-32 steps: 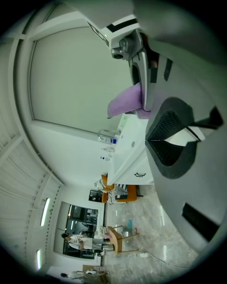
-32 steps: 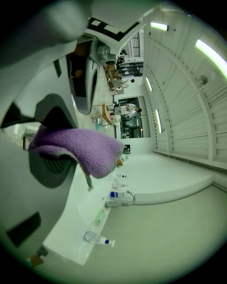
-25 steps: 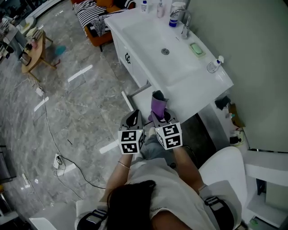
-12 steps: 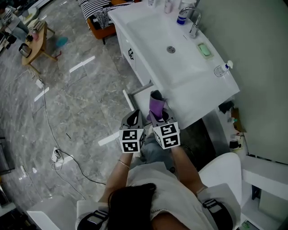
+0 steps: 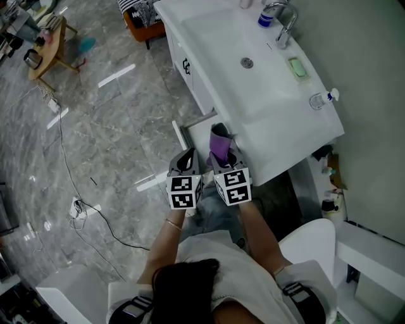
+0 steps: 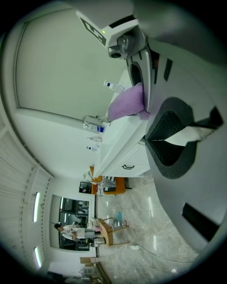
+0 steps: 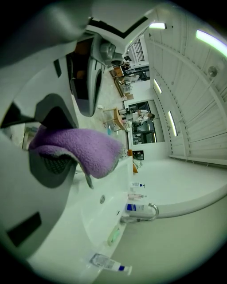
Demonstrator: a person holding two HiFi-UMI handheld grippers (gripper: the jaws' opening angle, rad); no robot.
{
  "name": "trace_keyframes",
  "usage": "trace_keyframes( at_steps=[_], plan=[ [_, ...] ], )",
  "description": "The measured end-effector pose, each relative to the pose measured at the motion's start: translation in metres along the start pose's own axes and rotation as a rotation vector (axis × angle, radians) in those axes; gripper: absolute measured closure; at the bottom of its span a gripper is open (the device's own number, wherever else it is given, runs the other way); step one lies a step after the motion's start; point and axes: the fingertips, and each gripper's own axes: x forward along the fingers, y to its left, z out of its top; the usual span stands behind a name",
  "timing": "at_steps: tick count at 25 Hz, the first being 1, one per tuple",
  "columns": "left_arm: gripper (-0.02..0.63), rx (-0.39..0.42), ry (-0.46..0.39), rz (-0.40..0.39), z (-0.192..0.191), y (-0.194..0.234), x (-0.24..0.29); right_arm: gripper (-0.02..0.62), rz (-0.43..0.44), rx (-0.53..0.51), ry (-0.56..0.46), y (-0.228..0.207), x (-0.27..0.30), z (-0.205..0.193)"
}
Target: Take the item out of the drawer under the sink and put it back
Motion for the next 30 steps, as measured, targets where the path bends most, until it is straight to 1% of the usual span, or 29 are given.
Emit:
trace_keyframes(
  at_steps=[6,9,14,17,22,27,30],
  plan=[
    [0.602,-0.012,0.022,0.006,-0.012,0.006,0.01,0.488,0.024,0.021,0.014,0.002,0.021,-0.006],
    [0.602,-0.02,0.037,0.027,-0.022,0.014,0.017,0.488,0.034,-0.009,0.026,0.005,0.034,-0.01],
    [0.603,-0.023,0.065,0.061,-0.032,0.027,0.026,0.488,0.033,-0.022,0.077,0.004,0.048,-0.029],
    [0.601,-0.02,0.083,0.052,-0.039,0.031,0.033,0.488,0.039,0.011,0.105,0.002,0.058,-0.044],
    [0.601,-0.02,0.113,0.031,-0.061,0.034,0.054,0.488,0.021,0.044,0.14,-0.006,0.077,-0.065],
    [0.602,-0.051,0.143,0.022,-0.082,0.034,0.075,0.488,0.001,0.037,0.167,-0.018,0.096,-0.086],
    [0.601,-0.068,0.181,0.017,-0.097,0.035,0.086,0.488,-0.024,0.057,0.177,-0.025,0.107,-0.095]
  ],
)
